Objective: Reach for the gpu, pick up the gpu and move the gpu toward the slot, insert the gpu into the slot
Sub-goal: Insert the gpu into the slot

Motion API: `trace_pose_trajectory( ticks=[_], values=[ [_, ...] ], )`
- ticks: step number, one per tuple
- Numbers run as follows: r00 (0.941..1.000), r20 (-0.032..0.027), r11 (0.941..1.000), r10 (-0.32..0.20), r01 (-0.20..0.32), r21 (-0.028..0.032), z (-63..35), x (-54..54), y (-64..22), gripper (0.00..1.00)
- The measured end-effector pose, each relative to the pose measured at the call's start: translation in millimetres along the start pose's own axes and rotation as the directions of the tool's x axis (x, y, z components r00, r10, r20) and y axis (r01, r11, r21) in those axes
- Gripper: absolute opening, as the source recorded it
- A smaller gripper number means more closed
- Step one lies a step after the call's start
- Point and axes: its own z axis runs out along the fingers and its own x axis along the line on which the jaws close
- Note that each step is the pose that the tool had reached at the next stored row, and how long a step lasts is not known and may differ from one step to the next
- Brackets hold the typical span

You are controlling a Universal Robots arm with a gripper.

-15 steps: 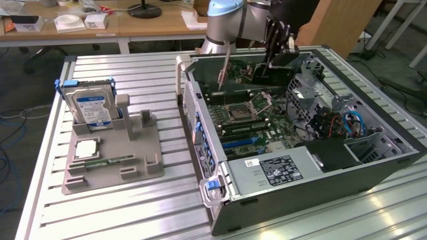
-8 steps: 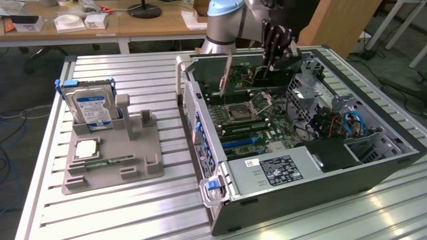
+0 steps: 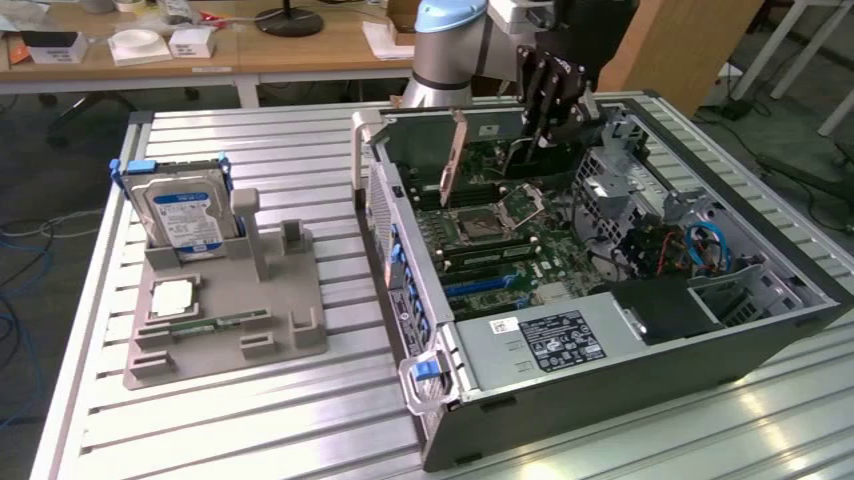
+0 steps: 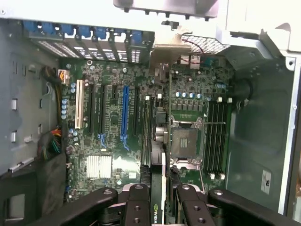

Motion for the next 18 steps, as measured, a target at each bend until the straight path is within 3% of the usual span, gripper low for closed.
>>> trace_pose_trajectory(
  ticks=[5,7,18],
  values=[
    [1.0,-0.0021,0.9999,0.001,-0.001,0.0168,4.3,3.0,0.4,0.26],
    [1.0,-0.0024,0.9998,0.007,-0.007,0.0208,7.8,3.7,1.6,0.26],
    [0.9985,-0.0032,0.9982,0.054,-0.054,0.0275,26.0,10.4,4.0,0.26]
  ],
)
